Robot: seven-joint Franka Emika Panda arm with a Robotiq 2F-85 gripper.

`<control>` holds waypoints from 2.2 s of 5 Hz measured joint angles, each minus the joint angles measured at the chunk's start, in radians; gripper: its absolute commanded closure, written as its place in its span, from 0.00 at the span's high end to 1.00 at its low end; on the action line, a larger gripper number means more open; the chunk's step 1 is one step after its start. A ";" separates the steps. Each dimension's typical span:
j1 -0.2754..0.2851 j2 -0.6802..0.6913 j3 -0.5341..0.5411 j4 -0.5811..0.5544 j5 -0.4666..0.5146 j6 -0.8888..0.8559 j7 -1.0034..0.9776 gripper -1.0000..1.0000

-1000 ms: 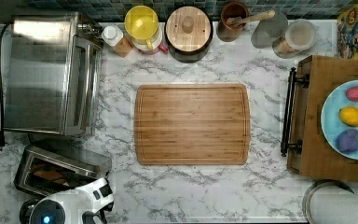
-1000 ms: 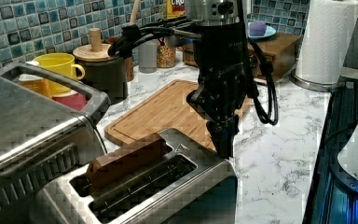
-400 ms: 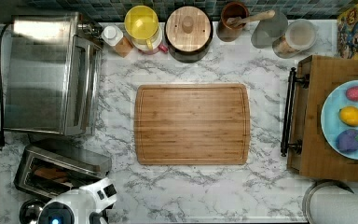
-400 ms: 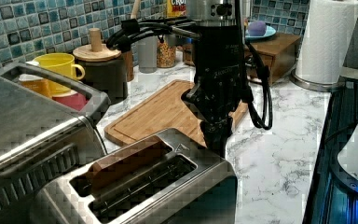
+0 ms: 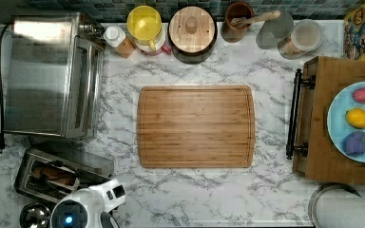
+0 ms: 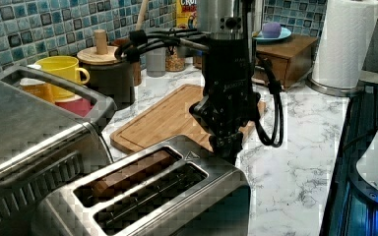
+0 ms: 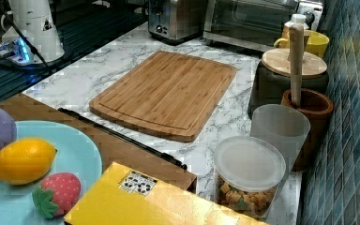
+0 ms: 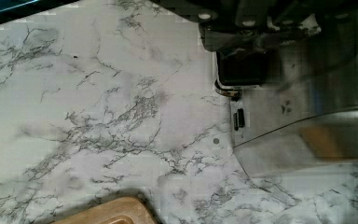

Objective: Turn on the toaster.

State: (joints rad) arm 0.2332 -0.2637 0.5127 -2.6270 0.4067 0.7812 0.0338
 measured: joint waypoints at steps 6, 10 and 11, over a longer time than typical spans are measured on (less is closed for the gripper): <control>0.040 0.014 -0.029 -0.086 0.129 0.165 -0.086 0.00; 0.029 0.013 -0.009 -0.082 0.092 0.167 -0.081 0.00; 0.029 0.013 -0.006 -0.082 0.083 0.168 -0.080 0.00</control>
State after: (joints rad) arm 0.2622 -0.2510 0.5063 -2.7090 0.4897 0.9492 -0.0463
